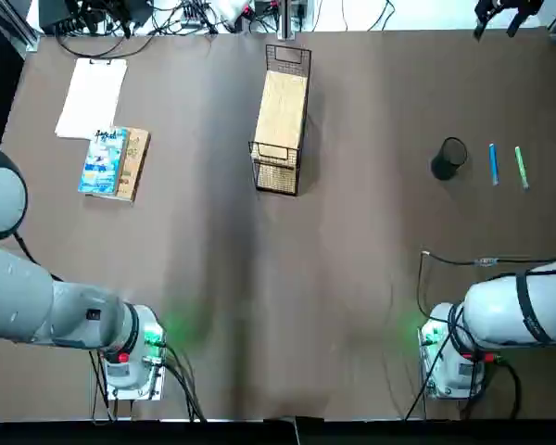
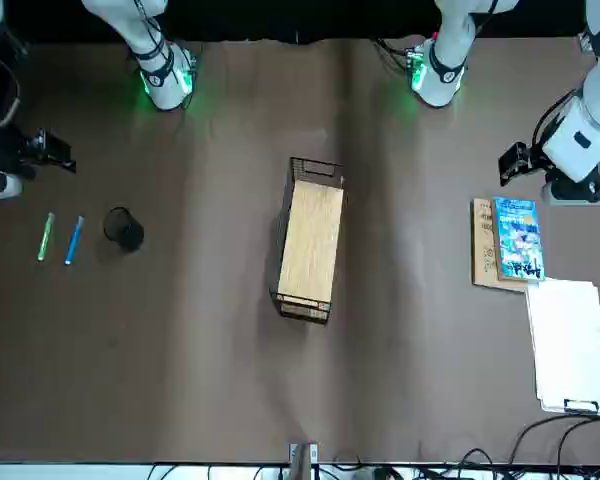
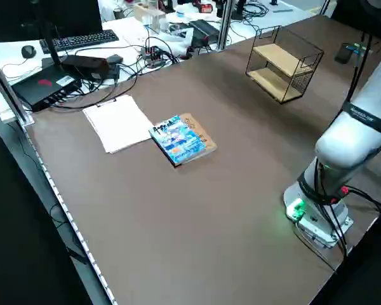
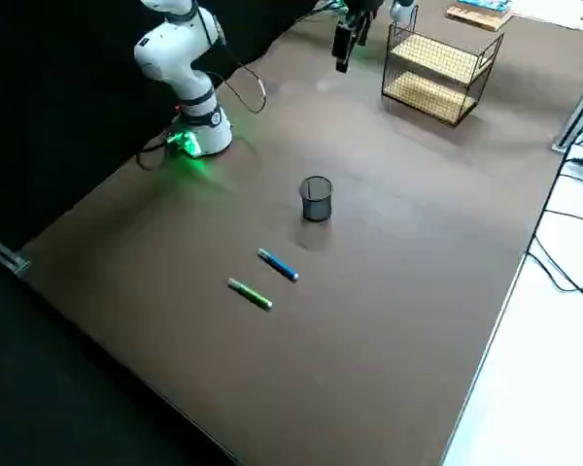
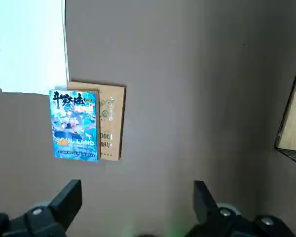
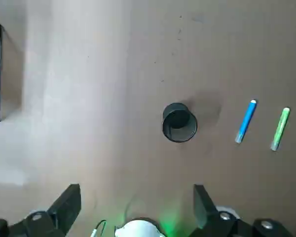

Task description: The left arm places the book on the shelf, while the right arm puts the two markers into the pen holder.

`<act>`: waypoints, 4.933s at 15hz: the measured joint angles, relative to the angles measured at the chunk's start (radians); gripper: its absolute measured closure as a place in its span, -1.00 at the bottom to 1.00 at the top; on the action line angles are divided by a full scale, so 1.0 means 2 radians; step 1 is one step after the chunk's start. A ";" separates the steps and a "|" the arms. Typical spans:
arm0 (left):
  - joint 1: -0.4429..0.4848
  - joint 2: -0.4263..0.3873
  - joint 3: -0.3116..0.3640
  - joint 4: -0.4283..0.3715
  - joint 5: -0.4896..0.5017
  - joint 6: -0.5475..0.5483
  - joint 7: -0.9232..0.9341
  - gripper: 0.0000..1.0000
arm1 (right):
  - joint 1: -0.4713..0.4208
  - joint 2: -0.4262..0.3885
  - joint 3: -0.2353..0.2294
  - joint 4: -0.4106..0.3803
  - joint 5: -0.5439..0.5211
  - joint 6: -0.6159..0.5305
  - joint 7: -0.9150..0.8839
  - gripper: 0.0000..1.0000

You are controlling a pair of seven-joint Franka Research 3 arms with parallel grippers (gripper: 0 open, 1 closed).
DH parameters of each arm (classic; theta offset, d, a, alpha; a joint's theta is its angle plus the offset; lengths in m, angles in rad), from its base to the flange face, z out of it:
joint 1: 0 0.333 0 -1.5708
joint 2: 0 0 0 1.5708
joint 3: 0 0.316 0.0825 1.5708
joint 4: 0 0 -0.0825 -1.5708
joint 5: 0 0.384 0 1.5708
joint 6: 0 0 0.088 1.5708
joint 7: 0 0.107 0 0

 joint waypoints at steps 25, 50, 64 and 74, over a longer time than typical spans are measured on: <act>0.482 0.340 0.007 0.014 -0.447 -0.027 0.371 -0.99 | -0.198 0.209 -0.021 -0.233 -0.040 0.454 -0.012 -0.52; 0.455 0.443 -0.008 0.045 -0.411 0.023 0.492 -0.91 | -0.180 0.233 -0.014 -0.212 -0.063 0.429 -0.102 0.66; 0.455 0.446 -0.008 0.049 -0.411 0.012 0.483 0.60 | -0.285 0.181 0.020 -0.154 0.376 0.019 -0.623 0.66; 0.466 0.346 -0.063 0.064 -0.411 -0.108 0.365 0.60 | -0.318 0.317 0.022 -0.148 0.460 -0.001 -0.872 0.66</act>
